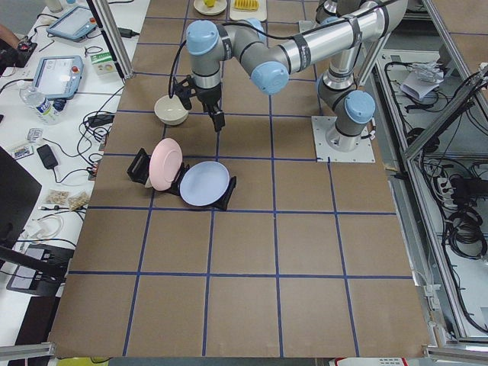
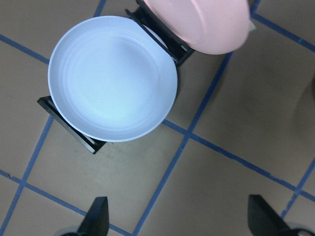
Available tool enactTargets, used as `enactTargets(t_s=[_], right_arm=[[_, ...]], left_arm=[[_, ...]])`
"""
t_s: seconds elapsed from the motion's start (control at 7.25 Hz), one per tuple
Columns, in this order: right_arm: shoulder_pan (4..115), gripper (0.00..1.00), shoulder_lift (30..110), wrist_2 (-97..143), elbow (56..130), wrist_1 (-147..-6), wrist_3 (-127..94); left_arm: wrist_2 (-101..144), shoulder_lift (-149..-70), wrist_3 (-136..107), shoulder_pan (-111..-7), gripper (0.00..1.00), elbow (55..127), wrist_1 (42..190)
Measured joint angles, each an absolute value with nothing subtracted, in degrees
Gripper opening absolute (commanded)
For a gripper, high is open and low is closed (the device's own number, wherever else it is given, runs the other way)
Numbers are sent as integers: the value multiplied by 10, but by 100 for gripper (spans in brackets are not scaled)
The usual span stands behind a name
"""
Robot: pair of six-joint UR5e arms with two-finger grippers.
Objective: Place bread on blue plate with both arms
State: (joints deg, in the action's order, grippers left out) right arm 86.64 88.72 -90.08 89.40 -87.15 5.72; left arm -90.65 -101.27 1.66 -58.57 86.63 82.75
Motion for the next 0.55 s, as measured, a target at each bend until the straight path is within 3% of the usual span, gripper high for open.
enactTargets(t_s=[0.55], right_arm=[[775, 100, 888, -901, 939, -888, 142]], left_arm=[[-903, -1149, 75, -493, 100, 861, 735]])
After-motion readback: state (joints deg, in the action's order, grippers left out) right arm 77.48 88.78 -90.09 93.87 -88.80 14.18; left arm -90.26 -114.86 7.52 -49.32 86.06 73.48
